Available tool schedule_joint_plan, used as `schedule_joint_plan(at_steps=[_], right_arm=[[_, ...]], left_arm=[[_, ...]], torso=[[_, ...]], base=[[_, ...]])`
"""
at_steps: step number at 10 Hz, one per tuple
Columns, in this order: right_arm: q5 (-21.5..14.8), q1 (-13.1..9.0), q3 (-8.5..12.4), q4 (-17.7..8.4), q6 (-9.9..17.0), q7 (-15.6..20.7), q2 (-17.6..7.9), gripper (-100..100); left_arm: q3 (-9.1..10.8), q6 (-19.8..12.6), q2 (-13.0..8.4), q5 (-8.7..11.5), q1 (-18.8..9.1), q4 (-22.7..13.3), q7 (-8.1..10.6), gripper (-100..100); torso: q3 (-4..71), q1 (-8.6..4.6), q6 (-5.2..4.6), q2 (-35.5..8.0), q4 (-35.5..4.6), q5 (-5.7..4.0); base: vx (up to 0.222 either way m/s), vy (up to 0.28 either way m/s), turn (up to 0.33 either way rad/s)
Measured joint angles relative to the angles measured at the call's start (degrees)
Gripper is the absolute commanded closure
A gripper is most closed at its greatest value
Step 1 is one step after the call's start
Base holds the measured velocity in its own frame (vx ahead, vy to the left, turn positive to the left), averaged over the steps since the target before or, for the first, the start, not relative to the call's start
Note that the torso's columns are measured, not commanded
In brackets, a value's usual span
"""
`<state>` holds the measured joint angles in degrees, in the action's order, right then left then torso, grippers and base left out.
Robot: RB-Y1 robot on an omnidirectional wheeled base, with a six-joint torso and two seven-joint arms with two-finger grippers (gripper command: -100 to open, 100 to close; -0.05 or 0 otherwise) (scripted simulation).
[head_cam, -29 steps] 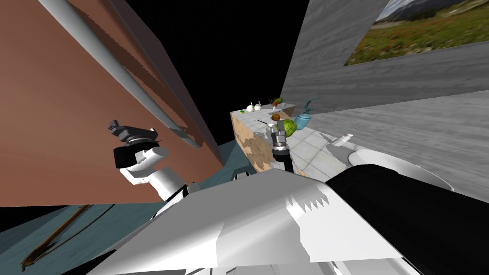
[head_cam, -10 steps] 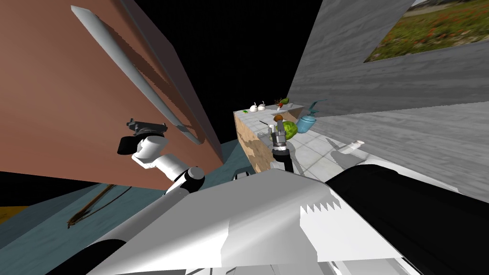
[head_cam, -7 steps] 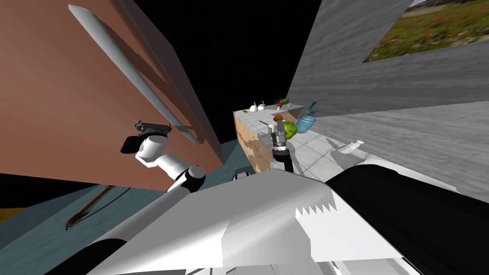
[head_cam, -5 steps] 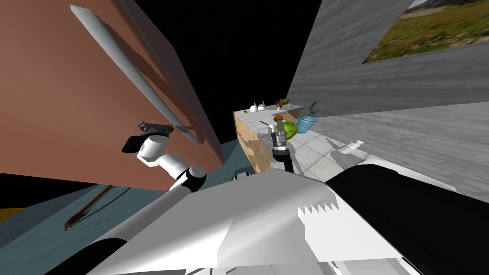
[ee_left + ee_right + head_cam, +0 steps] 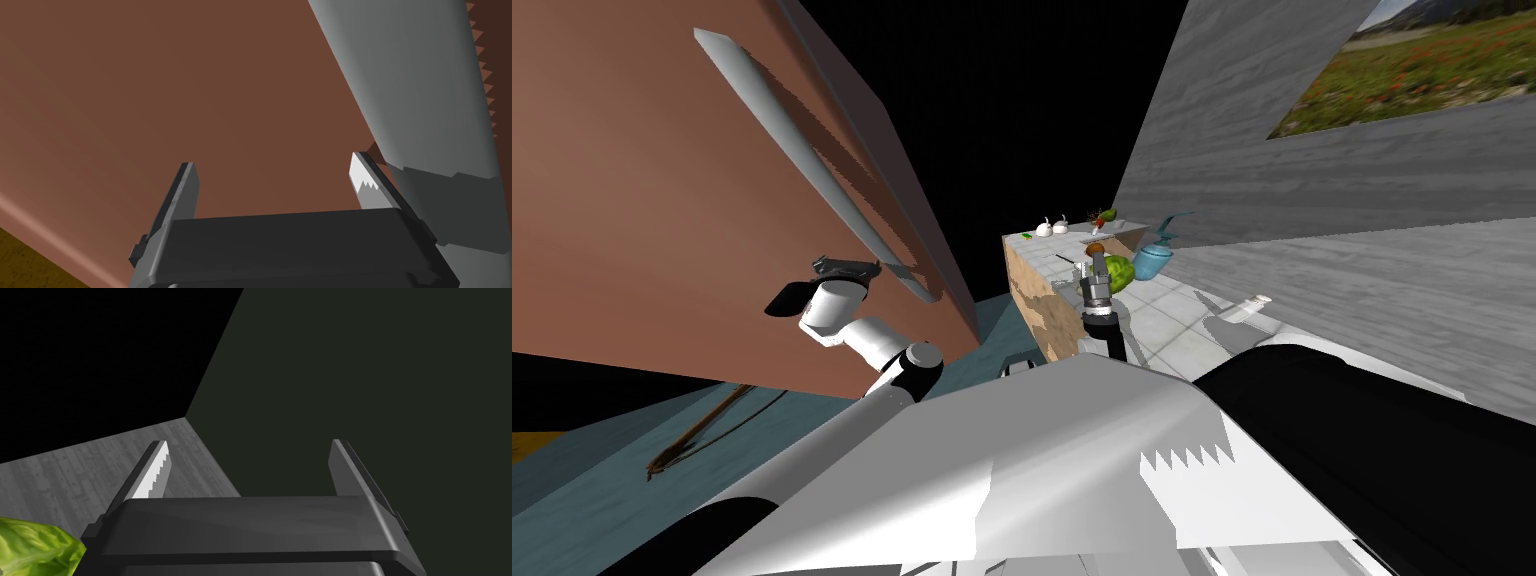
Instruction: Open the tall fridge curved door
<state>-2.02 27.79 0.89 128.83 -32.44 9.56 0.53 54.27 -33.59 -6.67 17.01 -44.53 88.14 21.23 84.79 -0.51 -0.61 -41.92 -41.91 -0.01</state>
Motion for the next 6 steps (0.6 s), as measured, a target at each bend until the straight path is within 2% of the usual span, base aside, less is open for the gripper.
schedule_joint_plan(at_steps=[1, 4, 6], right_arm=[[0.0, 0.0, 0.0, 0.0, 0.0, 0.0, 0.0, 0], [0.0, 0.0, 0.0, 0.0, 0.0, 0.0, 0.0, 0], [0.0, 0.02, 0.0, 0.01, 0.0, 0.0, -0.01, 0]], left_arm=[[0.19, -0.47, -0.3, 0.78, -0.23, -1.16, 0.34, -100], [0.29, -0.89, 1.3, 0.95, -0.11, -0.93, 0.7, -100], [1.08, -1.04, 0.77, 0.49, -0.52, -0.36, 0.96, -100]], torso=[[0.07, -0.08, -0.11, 0.11, 0.12, 0.03], [0.17, -0.24, -0.24, 0.27, 0.24, 0.03], [0.16, 0.28, 0.16, 0.26, -0.05, 0.0]], base=[[0.0, 0.0, 0.0], [0.001, 0.007, 0.009], [0.073, 0.056, 0.046]])
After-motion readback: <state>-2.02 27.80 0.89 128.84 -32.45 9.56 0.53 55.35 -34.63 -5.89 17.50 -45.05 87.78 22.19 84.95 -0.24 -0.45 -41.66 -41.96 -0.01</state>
